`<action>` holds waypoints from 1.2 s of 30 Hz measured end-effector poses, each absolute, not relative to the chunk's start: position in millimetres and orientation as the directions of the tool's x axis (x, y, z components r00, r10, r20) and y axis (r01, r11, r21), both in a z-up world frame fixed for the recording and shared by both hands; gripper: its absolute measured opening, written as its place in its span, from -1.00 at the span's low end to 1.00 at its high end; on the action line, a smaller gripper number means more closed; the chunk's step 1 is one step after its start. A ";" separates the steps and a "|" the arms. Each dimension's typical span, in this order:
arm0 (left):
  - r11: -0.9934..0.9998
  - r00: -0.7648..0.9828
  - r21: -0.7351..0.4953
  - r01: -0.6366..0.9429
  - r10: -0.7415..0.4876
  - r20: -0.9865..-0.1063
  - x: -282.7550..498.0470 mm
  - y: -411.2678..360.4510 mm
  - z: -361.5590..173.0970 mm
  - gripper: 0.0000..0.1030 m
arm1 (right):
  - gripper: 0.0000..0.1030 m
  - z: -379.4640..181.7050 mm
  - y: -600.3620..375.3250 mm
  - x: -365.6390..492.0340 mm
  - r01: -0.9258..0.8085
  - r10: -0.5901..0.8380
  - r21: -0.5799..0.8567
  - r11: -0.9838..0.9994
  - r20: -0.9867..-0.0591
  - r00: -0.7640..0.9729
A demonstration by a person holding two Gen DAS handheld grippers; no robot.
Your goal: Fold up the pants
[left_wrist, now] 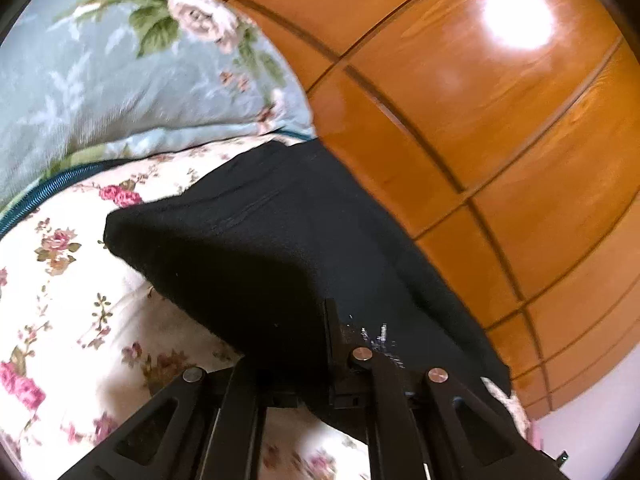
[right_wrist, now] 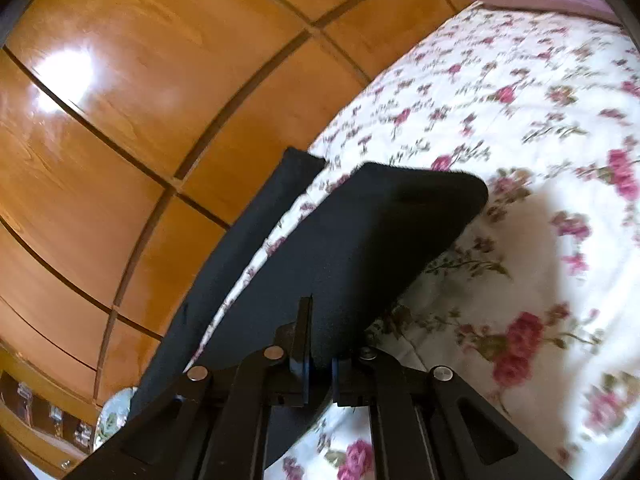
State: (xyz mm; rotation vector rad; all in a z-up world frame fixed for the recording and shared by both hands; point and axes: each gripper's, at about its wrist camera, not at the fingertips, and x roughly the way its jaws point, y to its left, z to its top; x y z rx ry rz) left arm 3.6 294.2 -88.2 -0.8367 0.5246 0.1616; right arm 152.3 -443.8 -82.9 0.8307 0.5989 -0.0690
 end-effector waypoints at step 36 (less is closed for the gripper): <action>0.596 0.851 -0.682 -0.423 0.004 -0.525 -95.4 302.9 -110.5 -0.89 | -0.84 -75.0 -500.7 22.9 0.390 0.029 0.636 0.665 -0.544 0.838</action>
